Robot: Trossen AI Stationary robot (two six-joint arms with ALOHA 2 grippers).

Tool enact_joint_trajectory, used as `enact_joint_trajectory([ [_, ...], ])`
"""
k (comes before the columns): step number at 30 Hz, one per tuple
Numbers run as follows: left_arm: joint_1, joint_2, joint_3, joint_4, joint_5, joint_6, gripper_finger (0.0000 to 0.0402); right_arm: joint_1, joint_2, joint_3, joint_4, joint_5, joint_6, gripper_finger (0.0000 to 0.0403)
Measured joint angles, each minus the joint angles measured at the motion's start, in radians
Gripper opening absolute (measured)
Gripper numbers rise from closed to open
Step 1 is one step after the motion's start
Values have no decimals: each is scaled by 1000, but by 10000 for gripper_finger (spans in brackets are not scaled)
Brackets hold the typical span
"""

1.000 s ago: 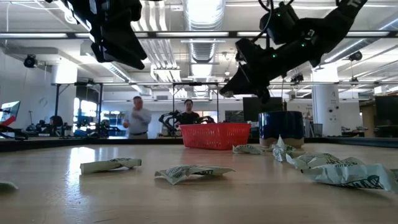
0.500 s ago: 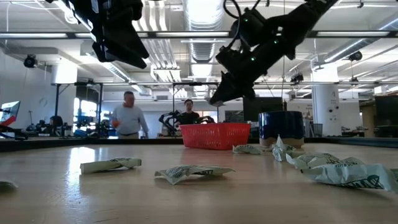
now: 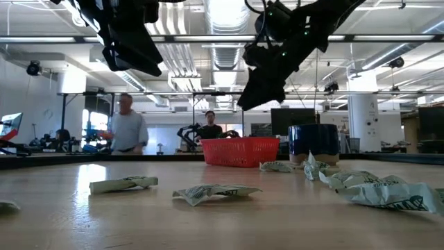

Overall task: Pick and place Stevia / Truvia into bins
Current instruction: Put the stevia packet into the red basket

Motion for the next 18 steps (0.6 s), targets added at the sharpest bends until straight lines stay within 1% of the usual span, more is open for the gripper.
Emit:
enact_joint_trajectory([
  [2, -2, 2, 0, -1, 59, 1, 155, 2, -25, 0, -29, -49, -34, 149],
  [4, -5, 8, 0, -1, 102, 1, 155, 8, -49, -6, -38, -128, -65, 150],
  [7, -21, 20, -2, 4, 123, -2, 155, 18, -82, -27, -49, -262, -95, 146],
  [10, -45, 43, -8, 42, 146, -25, 155, 35, -119, -44, -60, -365, -100, 139],
  [12, -66, 62, -15, 72, 165, -52, 155, 54, -140, -48, -106, -391, -110, 134],
  [18, -158, 135, -16, 111, 178, -133, 155, 115, -202, -50, -282, -393, -158, 123],
])
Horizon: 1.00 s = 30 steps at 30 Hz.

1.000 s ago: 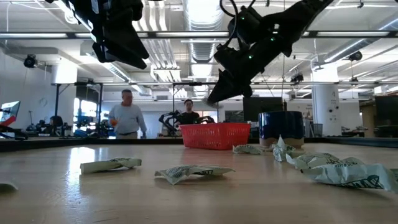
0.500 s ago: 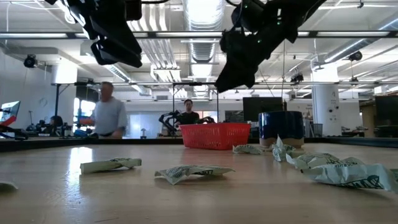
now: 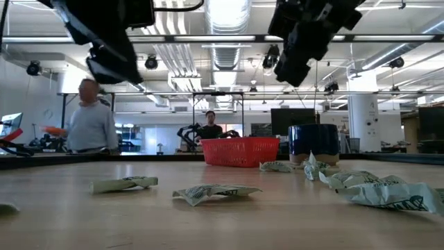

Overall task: Pick and place Stevia / Truvia into bins
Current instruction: Put the stevia packet into the red basket

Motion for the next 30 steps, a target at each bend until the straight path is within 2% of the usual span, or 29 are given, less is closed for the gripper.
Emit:
enact_joint_trajectory([
  [7, -91, 113, 0, 31, -1, -121, 155, 45, -58, -8, -114, 22, -2, 115],
  [12, -129, 198, 0, 113, -3, -188, 155, 56, -104, -26, -120, 22, -3, 109],
  [18, -152, 304, 64, 119, -29, -207, 155, 56, -169, -57, -125, 23, 1, 102],
  [21, -159, 344, 100, 95, -77, -208, 155, 55, -198, -69, -128, 23, 2, 98],
  [24, -166, 379, 151, -6, -128, -207, 155, 56, -216, -76, -130, 23, 9, 94],
  [30, -173, 426, 190, -61, -138, -196, 155, 56, -235, -95, -134, 22, 20, 95],
])
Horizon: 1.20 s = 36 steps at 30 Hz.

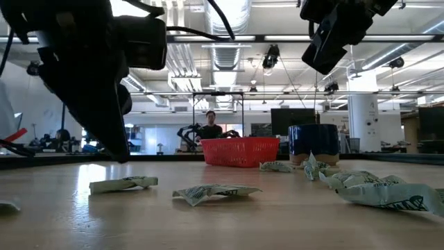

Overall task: Pick and place Stevia / Truvia into bins
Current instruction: Put the stevia packet into the red basket

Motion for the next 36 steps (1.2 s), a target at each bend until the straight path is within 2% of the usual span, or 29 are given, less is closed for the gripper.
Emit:
enact_joint_trajectory([
  [10, -5, 54, 3, 24, -28, 20, 155, 0, -13, -58, 1, 0, 13, 95],
  [24, -4, 92, -3, 35, -57, 27, 152, 0, -13, -61, 4, 0, 6, 89],
  [28, -3, 92, -5, 30, -65, 27, 120, 0, -13, -63, 7, 0, 5, 83],
  [36, 0, 84, -5, 23, -70, 26, 21, 0, -13, -63, 7, 0, 6, 74],
])
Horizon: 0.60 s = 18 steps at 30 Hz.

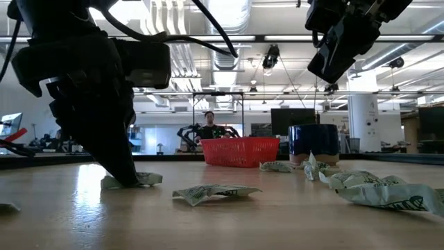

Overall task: Pick and place Stevia / Truvia into bins
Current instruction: Put the stevia packet into the red basket

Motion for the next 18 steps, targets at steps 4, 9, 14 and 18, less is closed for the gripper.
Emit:
enact_joint_trajectory([
  [4, 6, -1, 13, 5, 12, -1, 6, 0, 0, 0, 0, 0, 3, 73],
  [9, 24, -11, 43, 1, 8, 45, 9, 0, 0, 0, 0, 0, 6, 75],
  [14, 72, -48, 68, -12, -12, 137, 10, 0, 0, -1, 2, 0, 11, 69],
  [18, 132, -95, 82, -24, -70, 256, 10, 0, 0, -3, 3, 0, 14, 69],
])
